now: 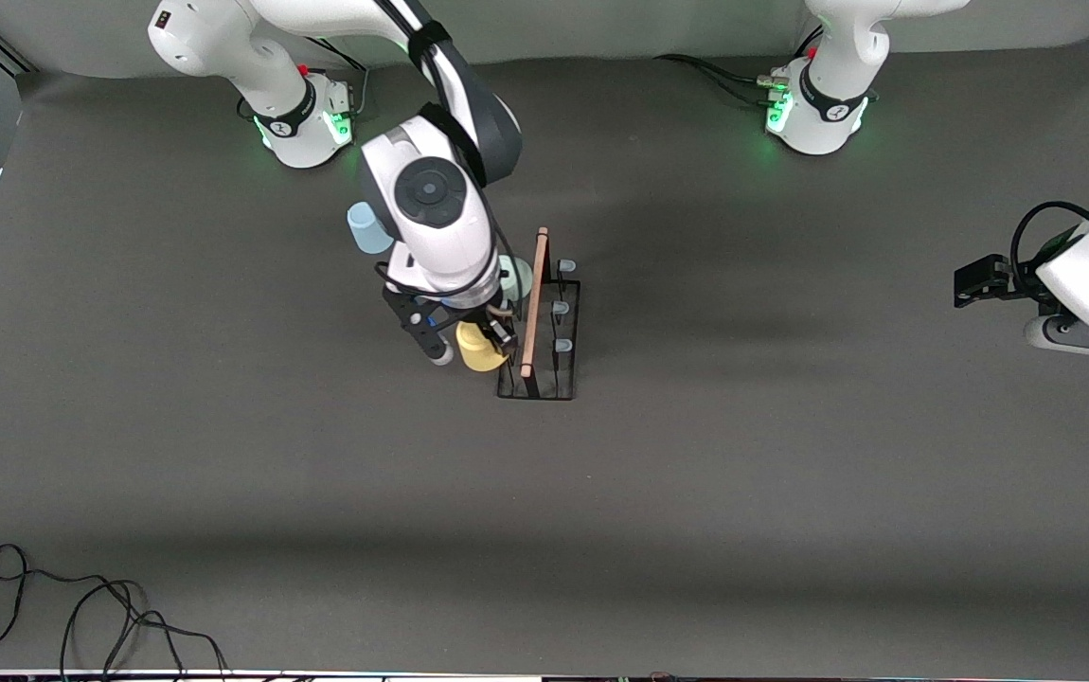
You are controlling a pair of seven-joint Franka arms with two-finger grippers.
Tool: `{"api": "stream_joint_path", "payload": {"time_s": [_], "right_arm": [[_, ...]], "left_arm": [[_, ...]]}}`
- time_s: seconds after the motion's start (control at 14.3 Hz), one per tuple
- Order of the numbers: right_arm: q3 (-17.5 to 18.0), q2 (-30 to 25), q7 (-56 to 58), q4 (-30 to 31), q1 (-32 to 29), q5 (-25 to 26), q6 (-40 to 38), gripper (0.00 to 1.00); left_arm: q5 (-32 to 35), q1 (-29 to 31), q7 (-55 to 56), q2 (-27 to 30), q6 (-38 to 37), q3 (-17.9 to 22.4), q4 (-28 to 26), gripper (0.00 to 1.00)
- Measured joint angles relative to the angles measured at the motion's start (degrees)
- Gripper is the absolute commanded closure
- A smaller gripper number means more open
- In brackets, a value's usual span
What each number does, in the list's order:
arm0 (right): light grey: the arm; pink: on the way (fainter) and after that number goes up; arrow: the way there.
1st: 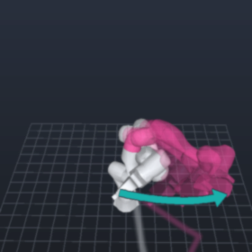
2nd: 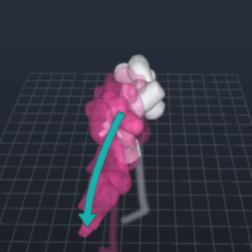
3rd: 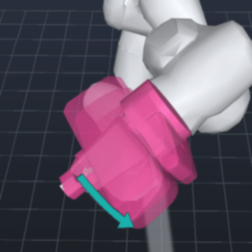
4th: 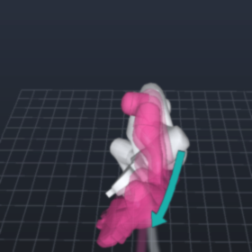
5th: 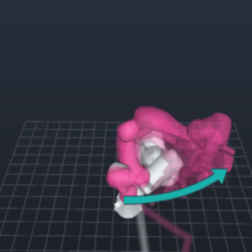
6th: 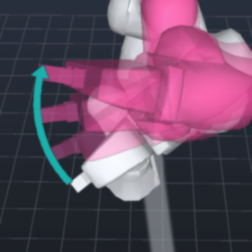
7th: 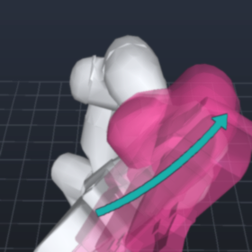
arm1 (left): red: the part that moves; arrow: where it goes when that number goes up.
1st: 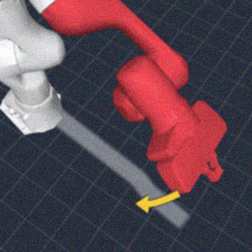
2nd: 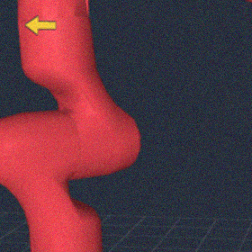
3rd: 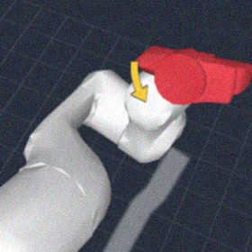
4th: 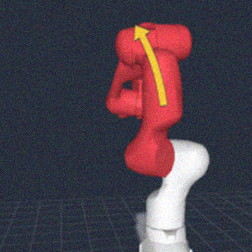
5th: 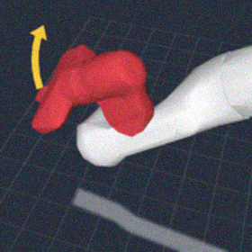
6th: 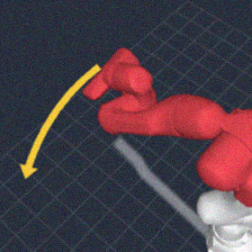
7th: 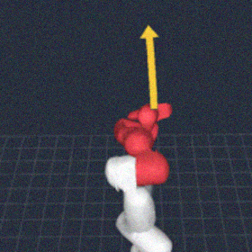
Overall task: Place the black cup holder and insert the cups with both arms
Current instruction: 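Lift the yellow cup and carry it to the cup holder, then lower the yellow cup onto a holder peg and open the right gripper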
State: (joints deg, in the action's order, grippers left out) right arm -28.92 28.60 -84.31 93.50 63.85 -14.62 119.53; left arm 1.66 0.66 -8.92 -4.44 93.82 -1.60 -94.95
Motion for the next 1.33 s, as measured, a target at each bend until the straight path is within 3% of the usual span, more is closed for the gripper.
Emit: {"api": "stream_joint_path", "payload": {"time_s": [0.21, 0.28, 0.35, 0.42, 0.77, 1.19, 1.33], "right_arm": [[0.1, 2.5, -0.5, 0.5, 0.6, -1.2, 2.9, 1.0], [0.0, 3.1, -0.5, 1.0, 0.6, -1.5, 4.3, 0.92], [0.0, 3.4, -0.5, 1.8, 0.6, -1.6, 5.7, 0.24], [0.0, 3.5, -0.5, 2.6, 0.6, -1.6, 6.7, 0.0], [-0.7, 2.2, -0.5, 1.3, 0.6, -1.7, 5.0, 0.0], [-3.5, -3.1, 1.2, -15.2, 0.0, -1.7, -20.4, 0.0], [-4.8, -5.4, 6.3, -17.6, -0.2, -1.4, -25.5, 0.0]], "left_arm": [[0.0, 0.0, 0.0, 0.0, 0.0, 0.0, 0.0, 0.0], [0.0, 0.0, 0.0, 0.0, 0.0, 0.0, 0.0, 0.0], [0.0, 0.0, 0.0, 0.0, 0.0, 0.0, 0.0, 0.0], [0.0, 0.0, 0.0, 0.0, 0.0, 0.0, 0.0, 0.0], [0.0, 0.0, 0.0, 0.0, 0.0, 0.0, 0.0, 0.0], [0.0, 0.0, 0.0, 0.0, 0.0, 0.0, 0.0, 0.0], [0.0, 0.0, 0.0, 0.0, 0.0, 0.0, 0.0, 0.0]]}}
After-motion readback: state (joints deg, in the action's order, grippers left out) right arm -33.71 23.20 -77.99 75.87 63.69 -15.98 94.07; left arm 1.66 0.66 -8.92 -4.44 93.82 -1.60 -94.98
